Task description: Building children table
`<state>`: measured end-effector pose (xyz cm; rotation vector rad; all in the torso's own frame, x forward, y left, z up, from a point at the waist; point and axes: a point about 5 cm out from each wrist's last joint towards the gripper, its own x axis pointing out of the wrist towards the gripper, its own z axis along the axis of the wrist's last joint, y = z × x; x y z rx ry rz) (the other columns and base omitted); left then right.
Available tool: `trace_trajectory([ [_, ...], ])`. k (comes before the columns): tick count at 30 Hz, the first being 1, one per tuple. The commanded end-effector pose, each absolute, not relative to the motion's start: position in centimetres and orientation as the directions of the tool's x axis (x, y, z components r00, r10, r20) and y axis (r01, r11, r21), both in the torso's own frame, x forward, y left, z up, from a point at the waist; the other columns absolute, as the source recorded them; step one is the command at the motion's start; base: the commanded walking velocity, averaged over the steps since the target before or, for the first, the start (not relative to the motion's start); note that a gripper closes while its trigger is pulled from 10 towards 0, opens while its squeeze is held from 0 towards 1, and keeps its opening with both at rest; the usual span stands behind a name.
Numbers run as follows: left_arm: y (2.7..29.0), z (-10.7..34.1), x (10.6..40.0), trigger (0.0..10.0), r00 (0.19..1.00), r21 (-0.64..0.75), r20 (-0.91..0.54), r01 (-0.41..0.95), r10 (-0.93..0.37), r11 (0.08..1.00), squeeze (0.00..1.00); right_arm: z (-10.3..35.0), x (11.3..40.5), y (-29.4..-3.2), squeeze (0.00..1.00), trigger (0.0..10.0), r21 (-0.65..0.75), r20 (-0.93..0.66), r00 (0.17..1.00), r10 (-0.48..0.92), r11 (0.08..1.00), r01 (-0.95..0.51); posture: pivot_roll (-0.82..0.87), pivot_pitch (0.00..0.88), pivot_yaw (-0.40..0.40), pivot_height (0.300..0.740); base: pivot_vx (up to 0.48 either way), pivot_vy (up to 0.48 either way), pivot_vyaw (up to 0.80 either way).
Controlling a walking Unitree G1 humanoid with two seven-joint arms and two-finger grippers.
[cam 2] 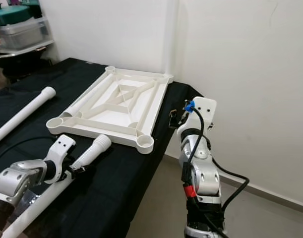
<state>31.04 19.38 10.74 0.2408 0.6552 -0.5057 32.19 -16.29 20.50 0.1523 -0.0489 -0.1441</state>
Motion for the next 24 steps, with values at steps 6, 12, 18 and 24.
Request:
trace_trajectory([
  [6,19.01,9.60,30.17,10.0,0.632,0.074,-0.691,0.544,-0.350,0.836,0.00,19.40,32.05,-16.16,0.00,10.0,0.165,-0.028,0.989,-0.143,0.975,0.146,0.05,0.000,-0.009,0.740,0.000,0.000,0.00],
  [12,19.29,9.68,30.41,0.0,0.637,0.088,-0.690,0.544,-0.343,0.834,0.00,19.23,32.15,-15.87,0.00,6.8,0.173,-0.055,0.990,-0.132,0.975,0.139,0.04,0.000,-0.006,0.740,0.000,0.000,0.00],
  [18,19.16,9.84,30.66,0.0,0.648,0.088,-0.681,0.535,-0.341,0.840,0.00,19.27,32.20,-16.29,0.00,7.8,0.173,-0.066,0.988,-0.142,0.973,0.151,0.05,0.000,-0.009,0.740,0.000,0.000,0.00],
  [24,19.32,9.98,30.20,0.0,0.655,0.088,-0.676,0.528,-0.339,0.845,0.00,19.07,32.31,-15.79,0.00,7.3,0.178,-0.079,0.989,-0.125,0.974,0.137,0.06,0.000,-0.021,0.740,0.000,0.000,0.00],
])
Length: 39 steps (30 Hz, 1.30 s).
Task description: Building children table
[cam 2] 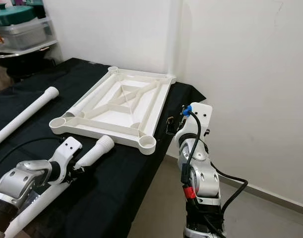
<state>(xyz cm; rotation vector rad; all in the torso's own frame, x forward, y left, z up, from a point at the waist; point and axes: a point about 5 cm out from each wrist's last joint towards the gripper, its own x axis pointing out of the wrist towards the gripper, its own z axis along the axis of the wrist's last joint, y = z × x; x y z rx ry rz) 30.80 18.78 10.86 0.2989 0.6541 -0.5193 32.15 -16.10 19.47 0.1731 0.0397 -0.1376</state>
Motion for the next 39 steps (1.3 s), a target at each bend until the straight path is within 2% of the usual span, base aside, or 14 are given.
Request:
trace_trajectory([
  [1,19.3,10.0,30.2,0.0,0.655,0.088,-0.676,0.528,-0.339,0.845,0.00,19.1,32.3,-15.8,0.00,7.3,0.178,-0.079,0.989,-0.125,0.974,0.137,0.06,0.000,-0.021,0.740,0.000,0.000,0.00],
  [2,19.3,10.0,30.2,0.0,0.655,0.088,-0.676,0.528,-0.339,0.845,0.00,19.1,32.3,-15.8,0.00,7.3,0.178,-0.079,0.989,-0.125,0.974,0.137,0.06,0.000,-0.021,0.740,0.000,0.000,0.00],
  [3,19.4,10.2,30.3,0.0,0.663,0.092,-0.668,0.525,-0.338,0.846,0.00,19.1,32.4,-15.5,0.00,5.8,0.180,-0.081,0.990,-0.115,0.975,0.128,0.07,0.000,-0.023,0.740,0.000,0.000,0.00],
  [5,19.4,10.9,30.6,0.0,0.687,0.088,-0.633,0.521,-0.356,0.849,0.00,19.1,32.4,-15.3,0.00,5.8,0.181,-0.082,0.991,-0.105,0.976,0.119,0.07,0.000,-0.026,0.740,0.000,0.000,0.00],
  [6,19.4,12.2,31.1,0.0,0.734,0.081,-0.561,0.510,-0.384,0.856,0.00,19.2,32.5,-15.1,0.00,10.0,0.181,-0.085,0.992,-0.097,0.977,0.111,0.07,0.000,-0.027,0.740,0.000,0.000,0.00],
  [9,19.4,12.8,31.3,0.0,0.754,0.072,-0.526,0.502,-0.395,0.862,0.00,19.2,32.5,-15.1,0.00,10.0,0.179,-0.085,0.992,-0.095,0.978,0.109,0.07,0.000,-0.028,0.740,0.000,0.000,0.00],
  [13,19.9,17.3,31.5,0.0,0.831,0.067,-0.300,0.509,-0.469,0.858,0.00,19.2,32.4,-14.6,0.00,10.0,0.187,-0.081,0.996,-0.049,0.980,0.064,0.09,0.000,-0.045,0.740,0.000,0.000,0.00],
  [18,20.1,18.9,31.5,0.0,0.843,0.085,-0.234,0.513,-0.484,0.854,0.00,19.3,32.6,-14.2,0.00,10.0,0.207,-0.083,0.996,-0.034,0.977,0.050,0.09,0.000,-0.047,0.740,0.000,0.000,0.00],
  [20,20.2,19.8,31.6,1.1,0.846,0.104,-0.202,0.519,-0.493,0.848,0.00,19.5,32.7,-13.7,0.00,10.0,0.227,-0.076,0.997,-0.009,0.974,0.026,0.09,0.000,-0.049,0.740,0.000,0.000,0.00],
  [26,19.8,20.4,31.7,2.2,0.845,0.119,-0.177,0.528,-0.505,0.841,0.00,19.5,32.7,-13.1,0.00,10.0,0.301,-0.080,0.996,0.037,0.953,-0.011,0.09,0.000,-0.054,0.740,0.000,0.000,0.00],
  [28,19.5,21.5,31.9,10.0,0.854,0.141,-0.132,0.519,-0.503,0.843,0.00,19.7,32.7,-12.4,0.00,10.0,0.412,-0.060,0.993,0.097,0.909,-0.064,0.09,0.000,-0.060,0.740,0.000,0.000,0.00],
  [32,19.4,22.8,32.0,10.0,0.855,0.164,-0.077,0.518,-0.512,0.840,0.00,20.4,32.7,-11.6,0.00,10.0,0.554,-0.018,0.987,0.162,0.823,-0.125,0.09,0.000,-0.060,0.740,0.000,0.000,0.00],
  [35,18.8,23.6,32.3,10.0,0.837,0.223,-0.041,0.540,-0.546,0.812,0.00,22.8,32.7,-9.8,0.00,10.0,0.779,0.115,0.949,0.293,0.566,-0.269,0.08,0.000,-0.056,0.740,0.000,0.000,0.00],
  [39,18.6,23.6,32.3,10.0,0.826,0.240,-0.043,0.555,-0.562,0.797,0.00,23.5,32.6,-9.3,0.00,10.0,0.812,0.160,0.930,0.331,0.492,-0.315,0.08,0.000,-0.055,0.740,0.000,0.000,0.00],
])
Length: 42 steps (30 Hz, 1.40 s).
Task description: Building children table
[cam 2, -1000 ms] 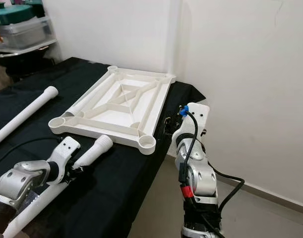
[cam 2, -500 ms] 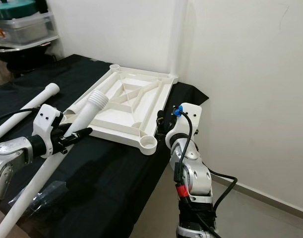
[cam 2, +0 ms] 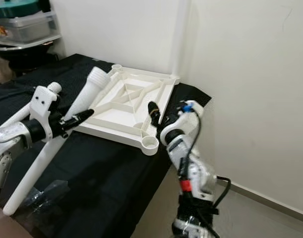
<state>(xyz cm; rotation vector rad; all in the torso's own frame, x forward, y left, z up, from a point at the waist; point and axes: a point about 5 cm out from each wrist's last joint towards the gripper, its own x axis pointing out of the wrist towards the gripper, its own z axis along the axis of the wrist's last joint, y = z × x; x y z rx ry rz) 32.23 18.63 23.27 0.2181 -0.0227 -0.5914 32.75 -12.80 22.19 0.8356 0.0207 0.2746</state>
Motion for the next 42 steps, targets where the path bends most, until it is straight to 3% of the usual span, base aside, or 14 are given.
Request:
trace_trajectory([
  [1,18.6,23.6,32.3,10.0,0.826,0.240,-0.043,0.555,-0.562,0.797,0.00,23.5,32.6,-9.3,0.00,10.0,0.812,0.160,0.930,0.331,0.492,-0.315,0.08,0.000,-0.055,0.740,0.000,0.000,0.00],
  [7,17.9,23.0,32.1,10.0,0.794,0.273,-0.081,0.599,-0.602,0.753,0.00,24.6,31.9,-8.0,0.00,10.0,0.795,0.248,0.867,0.431,0.422,-0.437,0.09,0.000,-0.064,0.740,0.000,0.000,0.00],
  [8,18.0,22.3,32.1,10.0,0.780,0.299,-0.124,0.618,-0.613,0.727,0.00,24.7,30.9,-7.5,0.00,10.0,0.415,0.239,0.810,0.535,0.698,-0.583,0.09,0.000,-0.061,0.740,0.000,0.000,0.00],
  [9,18.1,22.2,32.2,10.0,0.781,0.305,-0.135,0.618,-0.610,0.724,0.00,24.4,30.6,-7.5,0.00,10.0,0.209,0.206,0.801,0.562,0.774,-0.597,0.09,0.000,-0.061,0.740,0.000,0.000,0.00],
  [11,18.1,22.2,32.2,10.0,0.781,0.305,-0.135,0.618,-0.610,0.724,0.00,24.4,30.6,-7.5,0.00,10.0,0.209,0.206,0.801,0.562,0.774,-0.597,0.09,0.000,-0.061,0.740,0.000,0.000,0.00],
  [12,18.4,22.1,32.5,10.0,0.791,0.320,-0.156,0.607,-0.591,0.727,0.00,23.9,30.7,-8.5,0.00,10.0,-0.041,0.171,0.808,0.564,0.823,-0.566,0.08,0.000,-0.056,0.740,0.000,0.000,0.00],
  [14,19.1,22.1,33.1,10.0,0.801,0.386,-0.200,0.594,-0.564,0.706,0.00,24.1,31.3,-11.6,0.00,10.0,-0.391,0.128,0.816,0.564,0.785,-0.481,0.07,0.000,-0.048,0.740,0.000,0.000,0.00],
  [18,20.5,22.7,34.3,10.0,0.808,0.520,-0.264,0.579,-0.527,0.628,0.00,26.6,31.3,-15.5,0.00,10.0,-0.594,0.056,0.797,0.601,0.662,-0.457,0.05,0.000,-0.052,0.740,0.000,0.000,0.00],
  [22,21.2,23.5,35.1,10.0,0.815,0.577,-0.283,0.566,-0.505,0.589,0.00,27.8,30.9,-16.4,0.00,10.0,-0.668,0.004,0.771,0.637,0.575,-0.472,0.05,0.000,-0.052,0.740,0.000,0.000,0.00],
  [24,21.6,24.2,35.6,10.0,0.810,0.640,-0.320,0.567,-0.492,0.518,0.00,28.5,30.5,-16.6,0.00,10.0,-0.735,-0.050,0.738,0.673,0.475,-0.483,0.05,0.000,-0.058,0.740,0.000,0.000,0.00],
  [26,21.6,24.2,35.6,10.0,0.810,0.640,-0.320,0.567,-0.492,0.518,0.00,28.5,30.5,-16.6,0.00,10.0,-0.735,-0.050,0.738,0.673,0.475,-0.483,0.05,0.000,-0.058,0.740,0.000,0.000,0.00],
  [30,19.3,24.7,36.2,10.0,0.678,0.696,-0.457,0.675,-0.576,0.243,0.00,28.5,30.4,-14.5,0.00,10.0,-0.818,-0.122,0.646,0.753,0.293,-0.495,0.05,0.000,-0.060,0.740,0.000,0.000,0.00],
  [38,17.2,23.7,37.1,10.0,0.605,0.703,-0.536,0.706,-0.589,0.086,0.00,27.7,30.5,-12.5,0.00,10.0,-0.829,-0.145,0.586,0.797,0.225,-0.512,0.04,0.000,-0.053,0.740,0.000,0.000,0.00],
  [42,14.5,24.4,37.6,10.0,0.550,0.721,-0.554,0.693,-0.625,-0.029,0.00,26.3,30.6,-11.7,0.00,10.0,-0.811,-0.205,0.577,0.791,0.193,-0.553,0.02,0.000,-0.041,0.740,0.000,0.000,0.00],
])
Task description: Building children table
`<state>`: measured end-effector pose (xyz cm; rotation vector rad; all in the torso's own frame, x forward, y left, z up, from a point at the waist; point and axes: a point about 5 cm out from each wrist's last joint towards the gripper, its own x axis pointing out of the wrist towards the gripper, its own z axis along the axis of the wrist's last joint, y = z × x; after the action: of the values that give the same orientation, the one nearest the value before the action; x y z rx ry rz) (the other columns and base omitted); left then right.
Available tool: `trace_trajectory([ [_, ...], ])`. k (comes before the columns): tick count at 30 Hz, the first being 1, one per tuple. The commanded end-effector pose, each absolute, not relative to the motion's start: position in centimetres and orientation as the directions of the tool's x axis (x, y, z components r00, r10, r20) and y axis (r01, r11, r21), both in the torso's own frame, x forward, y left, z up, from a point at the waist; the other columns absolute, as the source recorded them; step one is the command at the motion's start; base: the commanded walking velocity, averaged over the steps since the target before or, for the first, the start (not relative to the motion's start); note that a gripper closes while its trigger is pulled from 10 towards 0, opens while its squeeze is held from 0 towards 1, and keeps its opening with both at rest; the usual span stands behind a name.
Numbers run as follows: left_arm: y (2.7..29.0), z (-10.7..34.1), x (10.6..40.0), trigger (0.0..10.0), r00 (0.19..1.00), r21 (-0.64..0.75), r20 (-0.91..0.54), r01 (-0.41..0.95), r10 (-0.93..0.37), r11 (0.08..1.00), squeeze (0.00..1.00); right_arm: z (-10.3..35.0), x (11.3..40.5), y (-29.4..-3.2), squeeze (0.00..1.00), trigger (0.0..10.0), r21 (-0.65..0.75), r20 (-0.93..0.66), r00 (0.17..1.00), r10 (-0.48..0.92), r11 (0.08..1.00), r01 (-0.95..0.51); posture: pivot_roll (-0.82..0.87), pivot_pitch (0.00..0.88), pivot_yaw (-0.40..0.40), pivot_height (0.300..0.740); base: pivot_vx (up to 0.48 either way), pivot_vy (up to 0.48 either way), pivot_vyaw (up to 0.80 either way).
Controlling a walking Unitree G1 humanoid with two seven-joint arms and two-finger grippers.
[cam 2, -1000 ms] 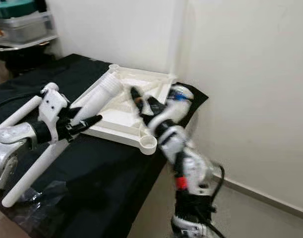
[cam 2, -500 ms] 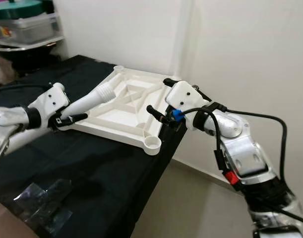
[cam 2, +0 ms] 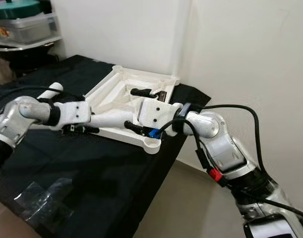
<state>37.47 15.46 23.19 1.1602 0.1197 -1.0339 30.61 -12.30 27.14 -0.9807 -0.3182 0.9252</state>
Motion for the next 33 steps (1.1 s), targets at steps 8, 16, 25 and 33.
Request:
trace_trajectory([
  [8,12.0,25.6,37.7,10.0,0.492,0.738,-0.550,0.664,-0.675,-0.118,0.00,24.9,32.1,-11.6,0.00,10.0,-0.761,-0.249,0.624,0.741,0.249,-0.599,0.02,0.000,-0.051,0.740,0.000,0.000,0.00],
  [16,9.2,26.8,37.4,10.0,0.414,0.769,-0.551,0.589,-0.725,-0.248,0.00,23.2,33.7,-11.1,0.00,10.0,-0.677,-0.293,0.661,0.690,0.338,-0.653,0.03,0.000,-0.059,0.740,0.000,0.000,0.00],
  [25,7.4,27.2,36.9,10.0,0.350,0.772,-0.562,0.546,-0.749,-0.325,0.00,21.9,34.8,-11.0,0.00,10.0,-0.635,-0.350,0.698,0.624,0.389,-0.667,0.02,0.000,-0.052,0.740,0.000,0.000,0.00],
  [33,6.5,28.0,36.8,10.0,0.323,0.790,-0.531,0.523,-0.783,-0.320,0.00,19.7,34.6,-11.2,0.00,0.0,-0.573,-0.432,0.682,0.590,0.405,-0.713,0.01,0.000,-0.037,0.740,0.000,0.000,0.00],
])
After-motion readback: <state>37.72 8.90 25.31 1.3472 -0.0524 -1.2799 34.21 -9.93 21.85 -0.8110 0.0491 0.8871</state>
